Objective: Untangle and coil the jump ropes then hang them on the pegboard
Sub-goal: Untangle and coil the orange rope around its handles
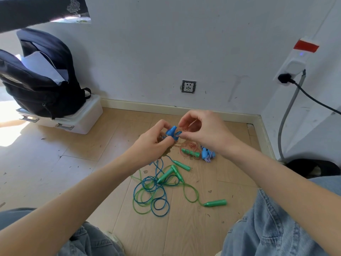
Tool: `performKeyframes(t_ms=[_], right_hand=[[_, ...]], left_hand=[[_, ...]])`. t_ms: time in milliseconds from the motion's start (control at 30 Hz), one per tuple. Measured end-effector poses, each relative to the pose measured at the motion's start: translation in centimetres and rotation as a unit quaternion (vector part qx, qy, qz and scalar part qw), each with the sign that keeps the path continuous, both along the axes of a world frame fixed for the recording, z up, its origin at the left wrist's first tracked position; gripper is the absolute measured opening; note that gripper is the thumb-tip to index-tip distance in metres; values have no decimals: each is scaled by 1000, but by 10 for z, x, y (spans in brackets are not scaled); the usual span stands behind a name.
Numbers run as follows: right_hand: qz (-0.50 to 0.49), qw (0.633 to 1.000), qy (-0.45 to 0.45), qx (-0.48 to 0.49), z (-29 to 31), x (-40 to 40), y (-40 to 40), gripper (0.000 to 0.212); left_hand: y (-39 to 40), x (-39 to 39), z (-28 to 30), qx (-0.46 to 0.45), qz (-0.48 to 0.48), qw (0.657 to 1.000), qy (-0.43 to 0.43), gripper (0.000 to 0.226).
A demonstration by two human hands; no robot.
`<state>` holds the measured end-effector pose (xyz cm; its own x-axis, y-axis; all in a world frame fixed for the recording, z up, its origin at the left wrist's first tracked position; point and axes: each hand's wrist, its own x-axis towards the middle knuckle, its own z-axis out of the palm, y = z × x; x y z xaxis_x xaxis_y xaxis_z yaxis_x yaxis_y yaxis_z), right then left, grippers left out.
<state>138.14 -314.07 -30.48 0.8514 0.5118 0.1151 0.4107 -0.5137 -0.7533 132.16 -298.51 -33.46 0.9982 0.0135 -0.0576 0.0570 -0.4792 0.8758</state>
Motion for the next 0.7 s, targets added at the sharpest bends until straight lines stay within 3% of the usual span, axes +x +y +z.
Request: performKeyframes(t_ms=[300, 467, 700], right_hand=[[31, 999, -13, 11, -2, -2, 2, 12], [64, 997, -31, -17, -3, -1, 0, 12], [99, 995, 13, -25, -5, 0, -2, 23]], left_hand=[[4, -2, 4, 153, -18, 986, -60, 12], [7, -2, 6, 169, -44, 983, -55, 12], [8, -4, 7, 167, -66, 983, -48, 13]])
